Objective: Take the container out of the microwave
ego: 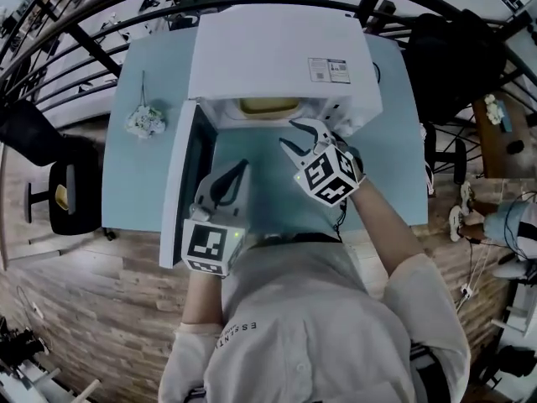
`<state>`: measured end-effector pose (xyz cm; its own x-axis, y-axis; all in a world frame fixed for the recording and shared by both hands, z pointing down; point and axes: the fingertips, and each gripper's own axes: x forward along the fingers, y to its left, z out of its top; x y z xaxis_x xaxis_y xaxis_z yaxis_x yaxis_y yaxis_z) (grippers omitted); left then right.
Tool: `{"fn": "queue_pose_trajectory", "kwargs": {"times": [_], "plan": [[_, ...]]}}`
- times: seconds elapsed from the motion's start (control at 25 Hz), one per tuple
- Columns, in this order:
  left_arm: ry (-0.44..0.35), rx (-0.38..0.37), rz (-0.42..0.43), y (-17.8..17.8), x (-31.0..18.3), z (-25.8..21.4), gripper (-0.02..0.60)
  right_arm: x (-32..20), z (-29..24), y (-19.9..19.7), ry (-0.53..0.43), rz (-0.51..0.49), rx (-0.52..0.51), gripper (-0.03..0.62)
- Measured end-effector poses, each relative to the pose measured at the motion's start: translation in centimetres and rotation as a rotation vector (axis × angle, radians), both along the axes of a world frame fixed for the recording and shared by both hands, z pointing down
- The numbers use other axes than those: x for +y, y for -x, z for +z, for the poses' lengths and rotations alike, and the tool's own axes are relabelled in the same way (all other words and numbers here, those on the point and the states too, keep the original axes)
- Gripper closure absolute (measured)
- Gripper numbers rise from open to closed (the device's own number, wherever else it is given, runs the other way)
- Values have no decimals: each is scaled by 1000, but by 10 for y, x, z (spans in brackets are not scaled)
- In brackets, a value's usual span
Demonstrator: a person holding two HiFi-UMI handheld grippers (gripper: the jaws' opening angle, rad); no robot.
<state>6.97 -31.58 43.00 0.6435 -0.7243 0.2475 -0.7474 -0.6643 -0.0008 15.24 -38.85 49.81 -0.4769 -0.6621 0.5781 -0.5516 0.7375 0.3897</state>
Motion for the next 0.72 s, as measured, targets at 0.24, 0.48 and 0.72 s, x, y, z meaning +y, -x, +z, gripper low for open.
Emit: {"fn": "queue_pose_trajectory", "kwargs": {"times": [0.24,0.48,0.72], "plan": [[-1,-2,-43,10,-6,-6,588,-32,36,8,66,-113,191,416],[11,-8,-78,17,-6,-3,588,-56,76,8,83,-168,366,416],[10,-8,-116,26,-5,-8,588,-79,103,5,67,-220,508,416]]}}
